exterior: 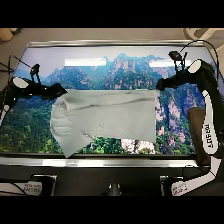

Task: Fold the shirts.

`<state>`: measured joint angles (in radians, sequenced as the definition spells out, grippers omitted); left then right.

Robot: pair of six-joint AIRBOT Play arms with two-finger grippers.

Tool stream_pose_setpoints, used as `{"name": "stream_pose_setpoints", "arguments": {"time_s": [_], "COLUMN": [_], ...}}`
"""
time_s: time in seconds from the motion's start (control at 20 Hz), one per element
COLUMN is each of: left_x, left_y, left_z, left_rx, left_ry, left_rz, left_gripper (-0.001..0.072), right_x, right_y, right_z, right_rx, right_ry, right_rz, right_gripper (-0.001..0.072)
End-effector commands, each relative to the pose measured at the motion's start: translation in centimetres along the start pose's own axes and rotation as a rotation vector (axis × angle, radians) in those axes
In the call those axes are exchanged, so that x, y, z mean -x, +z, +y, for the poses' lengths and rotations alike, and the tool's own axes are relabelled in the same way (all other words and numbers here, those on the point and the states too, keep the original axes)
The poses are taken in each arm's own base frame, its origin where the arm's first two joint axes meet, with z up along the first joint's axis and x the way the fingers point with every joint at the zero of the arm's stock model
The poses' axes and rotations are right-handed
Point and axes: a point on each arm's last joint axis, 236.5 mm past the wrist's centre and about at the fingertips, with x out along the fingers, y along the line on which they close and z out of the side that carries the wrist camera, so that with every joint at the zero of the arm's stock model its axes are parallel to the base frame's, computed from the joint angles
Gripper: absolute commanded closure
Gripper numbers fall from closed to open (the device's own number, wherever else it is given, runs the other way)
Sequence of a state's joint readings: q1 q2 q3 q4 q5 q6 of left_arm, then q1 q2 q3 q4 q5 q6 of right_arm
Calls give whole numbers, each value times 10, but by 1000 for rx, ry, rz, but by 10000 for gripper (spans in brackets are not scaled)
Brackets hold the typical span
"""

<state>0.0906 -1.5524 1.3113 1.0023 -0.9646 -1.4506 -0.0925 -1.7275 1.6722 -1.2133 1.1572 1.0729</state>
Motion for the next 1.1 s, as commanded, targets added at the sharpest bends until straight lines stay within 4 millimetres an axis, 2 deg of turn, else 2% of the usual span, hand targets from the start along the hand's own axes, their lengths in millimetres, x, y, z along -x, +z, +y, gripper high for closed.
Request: {"name": "stream_pose_setpoints", "arguments": {"time_s": [0.0, 0.05, 0.1, 0.2, 0.25, 0.35, 0.5, 0.7, 0.85, 1.05], "left_x": [15, 28, 43, 64, 69, 66, 57, 42, 35, 26], "left_y": [-39, -54, -72, -113, -134, -165, -193, -185, -174, -164], "left_z": [43, 66, 90, 125, 134, 137, 136, 135, 129, 115], "left_rx": [18, 44, 60, 83, 121, 130, 116, 122, 128, 128], "left_ry": [79, 131, 187, 259, 264, 224, 202, 198, 179, 148], "left_rz": [204, 271, 340, 439, 456, 454, 472, 408, 358, 313], "left_gripper": [184, 270, 328, 324, 306, 294, 294, 302, 306, 333], "right_x": [7, 14, 20, 23, 21, 20, 22, 23, 13, -2], "right_y": [-71, -99, -126, -160, -174, -201, -232, -250, -265, -264], "right_z": [3, 1, 7, 23, 30, 41, 55, 66, 78, 95], "right_rx": [103, 96, 97, 86, 74, 56, 40, 23, -14, -76], "right_ry": [60, 72, 106, 159, 166, 171, 185, 208, 248, 298], "right_rz": [287, 400, 496, 559, 562, 567, 596, 614, 617, 558], "right_gripper": [121, 172, 180, 180, 180, 180, 179, 137, 137, 139]}}
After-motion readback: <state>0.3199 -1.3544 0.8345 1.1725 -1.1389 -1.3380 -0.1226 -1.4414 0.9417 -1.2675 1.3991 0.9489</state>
